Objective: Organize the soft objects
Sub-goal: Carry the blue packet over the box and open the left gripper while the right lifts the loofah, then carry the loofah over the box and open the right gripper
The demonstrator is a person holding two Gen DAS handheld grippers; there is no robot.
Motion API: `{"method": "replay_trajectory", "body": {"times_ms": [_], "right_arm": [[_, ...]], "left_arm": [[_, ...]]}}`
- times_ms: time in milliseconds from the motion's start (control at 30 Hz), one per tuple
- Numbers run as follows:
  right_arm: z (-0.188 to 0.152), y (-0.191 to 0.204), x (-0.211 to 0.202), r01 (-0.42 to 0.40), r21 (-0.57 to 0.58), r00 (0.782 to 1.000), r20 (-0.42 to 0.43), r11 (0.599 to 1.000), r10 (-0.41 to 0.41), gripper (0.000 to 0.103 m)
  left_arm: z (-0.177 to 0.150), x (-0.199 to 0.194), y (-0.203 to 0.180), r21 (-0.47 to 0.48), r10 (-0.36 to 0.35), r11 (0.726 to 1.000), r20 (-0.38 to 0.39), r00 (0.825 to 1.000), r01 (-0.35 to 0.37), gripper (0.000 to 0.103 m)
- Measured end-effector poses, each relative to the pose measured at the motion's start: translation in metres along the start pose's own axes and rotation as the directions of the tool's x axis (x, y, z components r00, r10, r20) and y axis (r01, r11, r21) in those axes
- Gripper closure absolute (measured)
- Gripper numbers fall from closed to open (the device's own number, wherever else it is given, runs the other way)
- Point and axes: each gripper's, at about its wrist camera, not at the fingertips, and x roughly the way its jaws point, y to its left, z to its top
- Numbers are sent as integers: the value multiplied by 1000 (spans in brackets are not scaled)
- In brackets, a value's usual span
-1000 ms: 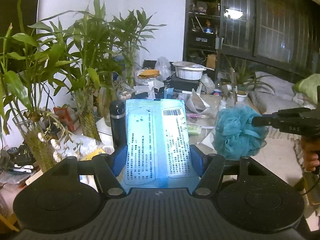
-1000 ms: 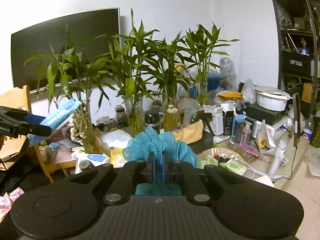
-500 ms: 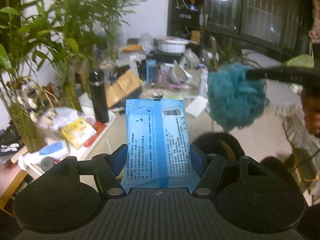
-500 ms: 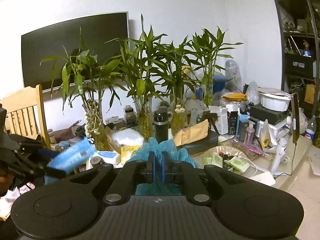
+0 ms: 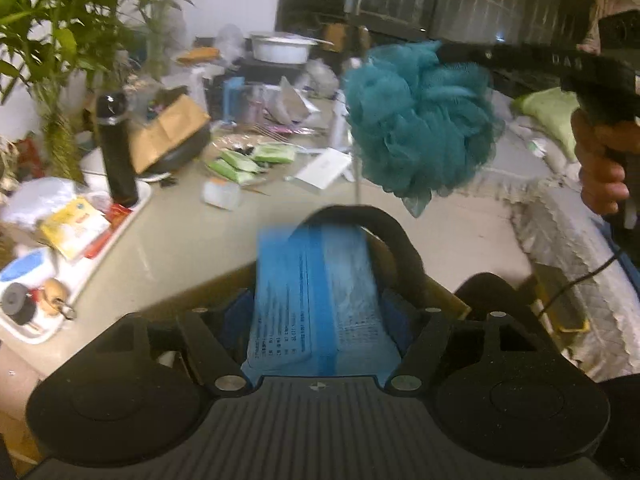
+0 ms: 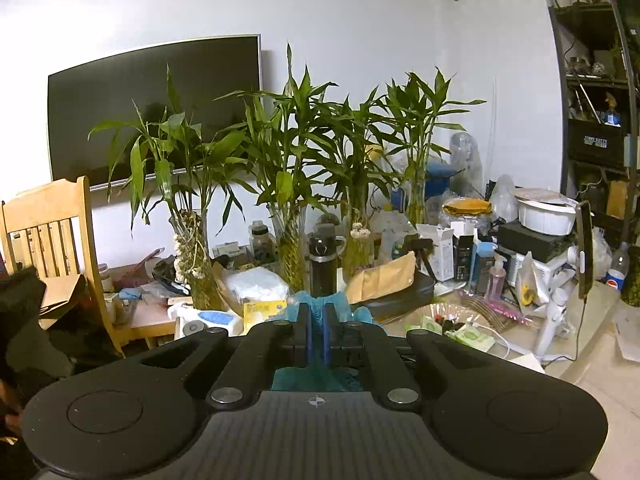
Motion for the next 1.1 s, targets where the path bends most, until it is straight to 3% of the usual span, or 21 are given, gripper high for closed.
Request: {"method": "replay_trajectory", "body": {"times_ms": [133, 367, 567, 833, 967, 1100], "right_arm": [[1, 1, -4, -10, 10, 1000, 9, 1000, 10, 96], [11, 19, -10, -59, -9, 998, 26, 998, 59, 97], [19, 42, 2, -119, -38, 992, 27, 992, 120, 97], [24, 70, 31, -209, -43, 978, 3, 977, 209, 97], [2, 75, 52, -221, -35, 974, -60, 975, 219, 97], [-45, 78, 84, -193, -17, 957, -223, 981, 185, 97]], "left_arm": [[-6, 1, 1, -34, -24, 999, 8, 1000, 24, 23], [-16, -35, 8, -75, 63, 996, 73, 995, -58, 23], [-29, -54, 6, -46, 142, 989, 70, 987, -139, 23], [-36, -68, 4, -42, 190, 981, 86, 978, -187, 23], [-40, -70, 9, -76, 196, 979, 89, 977, -190, 23], [-44, -70, 16, -117, 200, 975, 89, 976, -189, 23]]}}
